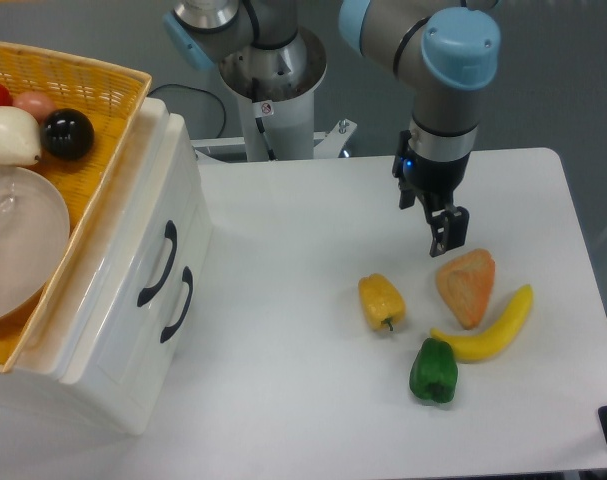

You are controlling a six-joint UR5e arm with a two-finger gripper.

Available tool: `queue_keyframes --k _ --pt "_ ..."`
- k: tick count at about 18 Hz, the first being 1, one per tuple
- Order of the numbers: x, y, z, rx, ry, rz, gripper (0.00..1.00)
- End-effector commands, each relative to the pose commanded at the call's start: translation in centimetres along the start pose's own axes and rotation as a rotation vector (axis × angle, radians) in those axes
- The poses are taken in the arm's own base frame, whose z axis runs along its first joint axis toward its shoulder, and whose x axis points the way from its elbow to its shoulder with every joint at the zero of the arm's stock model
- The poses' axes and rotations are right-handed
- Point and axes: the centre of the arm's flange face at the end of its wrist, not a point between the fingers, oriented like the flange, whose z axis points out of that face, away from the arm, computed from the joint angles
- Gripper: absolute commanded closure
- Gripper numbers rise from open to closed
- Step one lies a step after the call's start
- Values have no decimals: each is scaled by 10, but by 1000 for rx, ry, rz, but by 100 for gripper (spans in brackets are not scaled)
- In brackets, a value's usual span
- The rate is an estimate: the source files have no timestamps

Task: Slide open the top white drawer
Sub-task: 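Move the gripper away from the vegetables toward the white cabinet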

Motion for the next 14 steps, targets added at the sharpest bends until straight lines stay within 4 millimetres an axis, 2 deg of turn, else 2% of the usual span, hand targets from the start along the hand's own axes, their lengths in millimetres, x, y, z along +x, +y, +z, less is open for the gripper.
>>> queue_keyframes --k 2,6,9,14 --pt "2 -1 2 -30 8 13 0" --pt "0 -18 -2 -49 7 40 0" --pt "-2 -25 6 -40 20 46 0" --pt "9 -29 23 -18 72 -22 0"
